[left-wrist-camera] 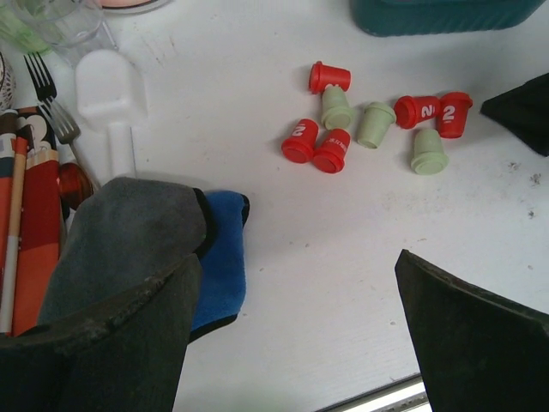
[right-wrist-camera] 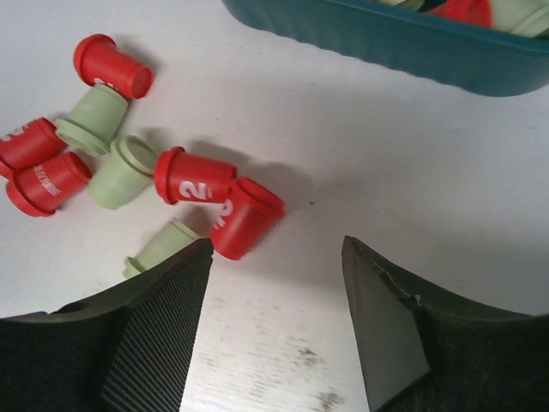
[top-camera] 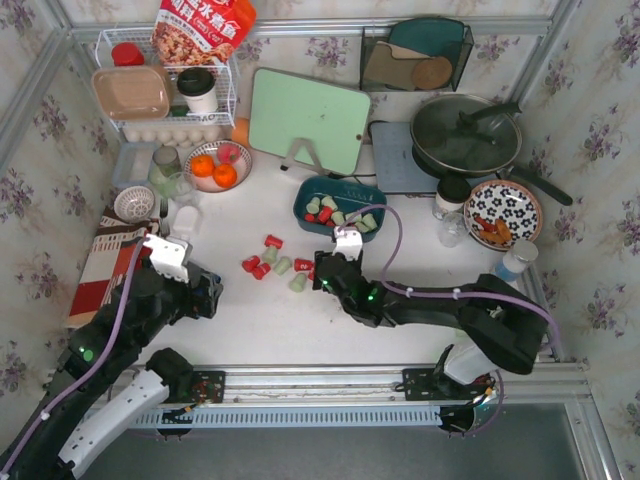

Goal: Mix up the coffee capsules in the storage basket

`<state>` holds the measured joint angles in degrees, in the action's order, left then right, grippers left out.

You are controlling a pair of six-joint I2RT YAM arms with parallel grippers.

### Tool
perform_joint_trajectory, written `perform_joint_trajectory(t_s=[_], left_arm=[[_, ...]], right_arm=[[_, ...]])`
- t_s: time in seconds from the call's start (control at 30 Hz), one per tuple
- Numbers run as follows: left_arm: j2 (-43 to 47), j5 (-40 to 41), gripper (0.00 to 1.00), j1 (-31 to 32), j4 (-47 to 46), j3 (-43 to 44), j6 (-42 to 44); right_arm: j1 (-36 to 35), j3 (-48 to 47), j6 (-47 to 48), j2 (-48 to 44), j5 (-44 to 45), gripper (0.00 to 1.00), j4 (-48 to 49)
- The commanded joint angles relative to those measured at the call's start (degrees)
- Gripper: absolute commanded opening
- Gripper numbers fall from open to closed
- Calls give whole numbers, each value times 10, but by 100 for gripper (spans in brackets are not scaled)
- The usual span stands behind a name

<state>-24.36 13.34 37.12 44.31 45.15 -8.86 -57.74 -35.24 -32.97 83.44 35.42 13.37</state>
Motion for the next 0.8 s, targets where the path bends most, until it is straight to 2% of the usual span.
perform_joint_trajectory(t_s=[0.0,0.17,0.37,0.47,0.63,0.77], left_arm=[[14,-11,97,-4,-17,-1,8],[27,-8,97,-4,-17,-1,8],[36,-14,97,-4,-19,-2,7],[41,-18,97,-4,-19,-2,7],[50,-20,97,-4,-21,-4,6],[54,-22,97,-4,-21,-5,6]], right_arm=[[-11,-37,-92,52,6,69,-4],[-17,-69,-184,92,38,68,-39],[-27,-134,-261,148,77,64,-138],[-34,-164,-268,175,91,62,-169],[-37,-194,-281,206,101,50,-201],[-38,-203,-282,215,119,46,-215]])
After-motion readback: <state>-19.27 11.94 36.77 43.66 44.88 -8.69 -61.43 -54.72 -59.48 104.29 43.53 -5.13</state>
